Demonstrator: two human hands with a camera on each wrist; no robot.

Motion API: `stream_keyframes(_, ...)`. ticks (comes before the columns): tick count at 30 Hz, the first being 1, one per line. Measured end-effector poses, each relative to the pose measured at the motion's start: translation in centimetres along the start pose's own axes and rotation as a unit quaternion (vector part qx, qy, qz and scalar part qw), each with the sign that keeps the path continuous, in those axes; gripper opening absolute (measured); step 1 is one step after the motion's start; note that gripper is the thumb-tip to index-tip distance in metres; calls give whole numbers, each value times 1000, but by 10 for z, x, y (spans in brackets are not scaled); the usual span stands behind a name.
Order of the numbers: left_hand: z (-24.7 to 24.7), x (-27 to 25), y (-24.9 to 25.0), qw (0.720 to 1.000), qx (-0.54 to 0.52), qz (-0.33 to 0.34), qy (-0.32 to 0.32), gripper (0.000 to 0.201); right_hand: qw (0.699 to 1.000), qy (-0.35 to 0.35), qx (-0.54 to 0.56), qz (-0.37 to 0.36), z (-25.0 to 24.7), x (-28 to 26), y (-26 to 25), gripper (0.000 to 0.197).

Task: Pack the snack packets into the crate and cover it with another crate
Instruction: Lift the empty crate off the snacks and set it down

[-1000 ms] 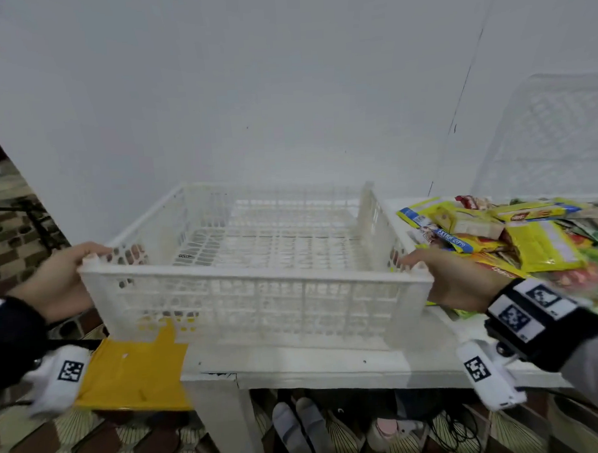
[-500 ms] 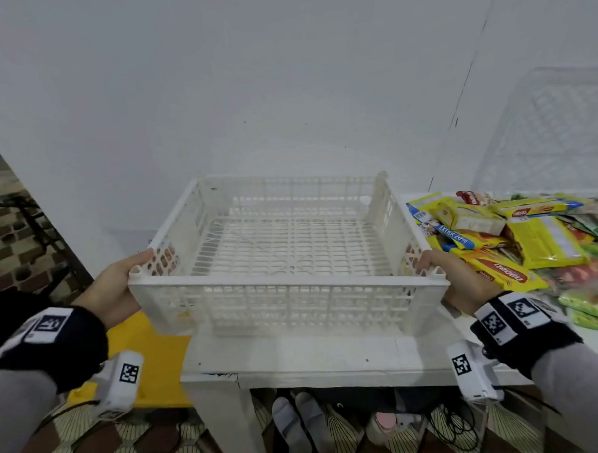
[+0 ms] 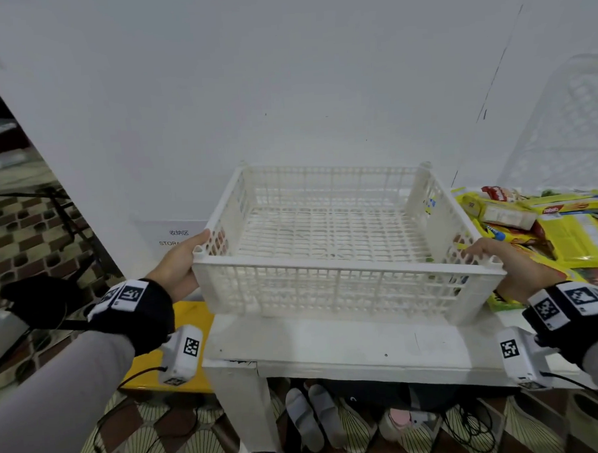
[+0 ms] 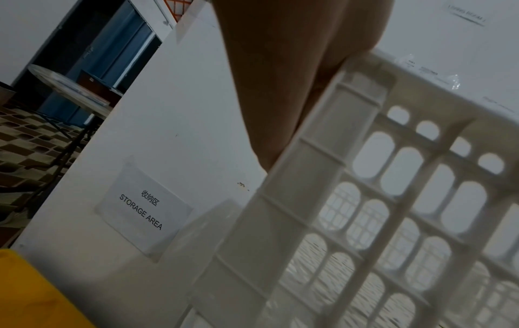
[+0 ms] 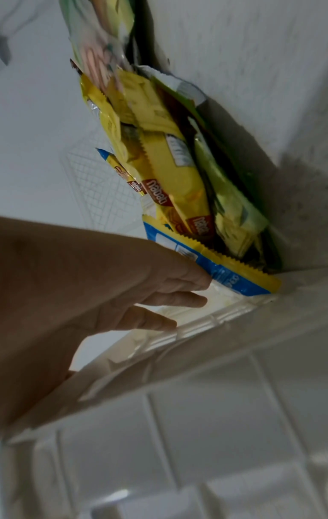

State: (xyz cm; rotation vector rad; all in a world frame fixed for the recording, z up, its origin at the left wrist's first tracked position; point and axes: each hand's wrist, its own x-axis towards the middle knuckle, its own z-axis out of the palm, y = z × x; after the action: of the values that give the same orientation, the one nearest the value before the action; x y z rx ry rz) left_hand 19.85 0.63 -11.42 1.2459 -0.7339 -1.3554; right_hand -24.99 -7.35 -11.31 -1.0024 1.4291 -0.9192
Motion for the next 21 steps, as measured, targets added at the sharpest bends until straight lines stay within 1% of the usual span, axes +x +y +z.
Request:
stream_keyframes(3, 4, 6, -1, 1000, 1, 2, 8, 32, 1000, 4, -3, 11, -4, 1, -4, 23)
stream_keyframes(7, 8, 11, -3, 1000, 2, -3, 13, 32, 999, 0, 21, 44, -10, 2, -6, 16)
stream_keyframes(9, 7, 13, -4, 1000, 9, 1, 14, 33, 998, -2, 38, 49, -12, 1, -5, 9)
stream_keyframes(10, 6, 15, -4, 1000, 18, 6, 17, 33, 998, -5, 49, 48, -12, 1, -4, 10)
stream_keyframes(13, 5, 18, -1, 996, 66, 41, 48, 31, 996, -9, 82, 41, -12, 0, -3, 25)
stream_keyframes(15, 8, 20, 3, 979, 156, 88, 94, 29, 995, -8, 96, 32, -11, -3, -2, 31)
stream_keyframes(17, 13, 23, 9, 945, 250, 145, 153, 35, 994, -6, 108, 18, -12, -6, 0, 37)
stream_keyframes(18, 17, 24, 13, 930, 274, 168, 176, 38, 994, -4, 112, 12, -13, -8, 1, 38)
stream_keyframes(20, 31, 24, 23, 912, 299, 206, 192, 41, 993, 1, 117, 3, -18, -12, 2, 36)
stream_keyframes(21, 42, 24, 27, 906, 306, 223, 186, 41, 994, 5, 112, 1, -21, -15, 2, 32)
